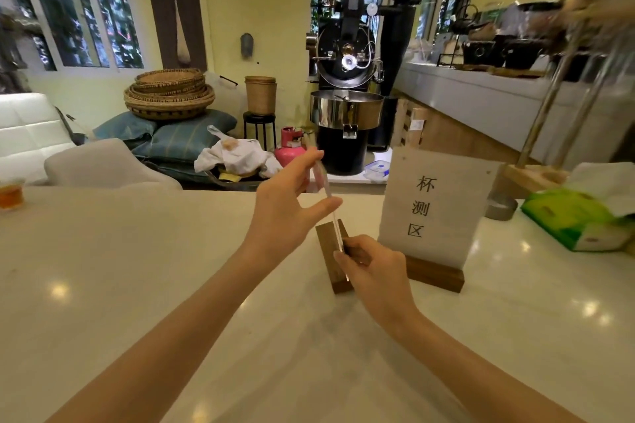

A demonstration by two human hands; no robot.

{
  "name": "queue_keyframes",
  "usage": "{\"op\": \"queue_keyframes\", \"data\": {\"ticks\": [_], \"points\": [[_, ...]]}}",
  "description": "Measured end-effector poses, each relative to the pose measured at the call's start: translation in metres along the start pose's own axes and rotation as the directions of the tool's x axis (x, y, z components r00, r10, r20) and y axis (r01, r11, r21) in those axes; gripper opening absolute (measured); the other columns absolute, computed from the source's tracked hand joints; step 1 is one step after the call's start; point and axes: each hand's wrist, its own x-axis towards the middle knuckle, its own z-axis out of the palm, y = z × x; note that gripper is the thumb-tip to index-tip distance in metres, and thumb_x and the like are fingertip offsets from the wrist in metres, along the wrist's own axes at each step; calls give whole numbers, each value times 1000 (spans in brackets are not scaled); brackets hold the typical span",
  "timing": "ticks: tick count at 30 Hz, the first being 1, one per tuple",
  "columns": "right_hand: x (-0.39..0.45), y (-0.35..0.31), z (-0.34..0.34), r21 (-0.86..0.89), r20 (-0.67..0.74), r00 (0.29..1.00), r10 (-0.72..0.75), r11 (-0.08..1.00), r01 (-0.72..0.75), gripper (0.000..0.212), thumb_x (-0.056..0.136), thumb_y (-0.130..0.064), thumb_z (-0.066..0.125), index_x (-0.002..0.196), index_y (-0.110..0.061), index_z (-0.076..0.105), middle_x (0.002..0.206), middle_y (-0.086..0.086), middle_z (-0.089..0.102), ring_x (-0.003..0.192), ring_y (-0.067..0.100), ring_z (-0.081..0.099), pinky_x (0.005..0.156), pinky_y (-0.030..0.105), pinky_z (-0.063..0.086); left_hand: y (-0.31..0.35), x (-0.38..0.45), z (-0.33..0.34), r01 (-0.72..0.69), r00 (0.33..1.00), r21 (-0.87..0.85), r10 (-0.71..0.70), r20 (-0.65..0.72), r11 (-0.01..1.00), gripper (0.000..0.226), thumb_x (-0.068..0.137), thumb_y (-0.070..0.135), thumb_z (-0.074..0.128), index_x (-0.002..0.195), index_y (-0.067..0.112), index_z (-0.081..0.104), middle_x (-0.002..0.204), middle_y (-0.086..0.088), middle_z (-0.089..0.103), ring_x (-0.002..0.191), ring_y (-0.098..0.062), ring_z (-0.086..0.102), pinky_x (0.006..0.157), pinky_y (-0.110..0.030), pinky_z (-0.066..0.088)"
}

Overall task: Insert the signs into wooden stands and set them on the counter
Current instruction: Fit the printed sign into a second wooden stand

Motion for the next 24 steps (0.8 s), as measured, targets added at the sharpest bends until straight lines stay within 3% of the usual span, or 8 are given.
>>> {"op": "queue_keyframes", "data": {"ticks": [3,6,11,18,24], "points": [[1,4,-3,19,-21,999,29,999,-29,13,79,-7,66,92,-4,66,69,-18,59,66,-19,57,60,-3,42,2,6,8,-14,999,38,13,36,999,65,71,21,72,129,21,42,135,1,50,114,1,44,84,5,34],[1,8,-5,26,-23,999,48,999,-48,13,79,-9,66,91,-5,66,70,-23,57,67,-18,58,61,-2,44,5,9,14,-21,997,43,18,71,999,65,72,21,72,130,20,42,135,0,51,114,0,44,89,-4,35],[2,13,-8,52,-47,995,86,995,-84,13,78,-10,68,90,-6,66,69,-19,60,64,-2,63,63,4,49,12,14,20,-44,993,86,33,115,995,64,73,21,70,130,22,41,140,2,44,115,2,37,96,-17,35],[2,20,-12,68,-25,994,104,992,-102,12,78,-10,68,88,-3,65,70,-16,63,67,-7,64,69,14,54,22,14,30,-53,992,112,39,121,992,62,75,18,69,130,20,42,140,-2,46,123,-14,47,101,-27,41],[3,19,-13,42,-20,996,88,995,-87,15,79,-10,67,93,-3,65,73,-10,64,68,1,65,69,8,52,23,13,32,-70,993,151,55,100,986,60,76,17,68,130,17,42,134,-3,52,117,-13,50,96,-21,40]]}}
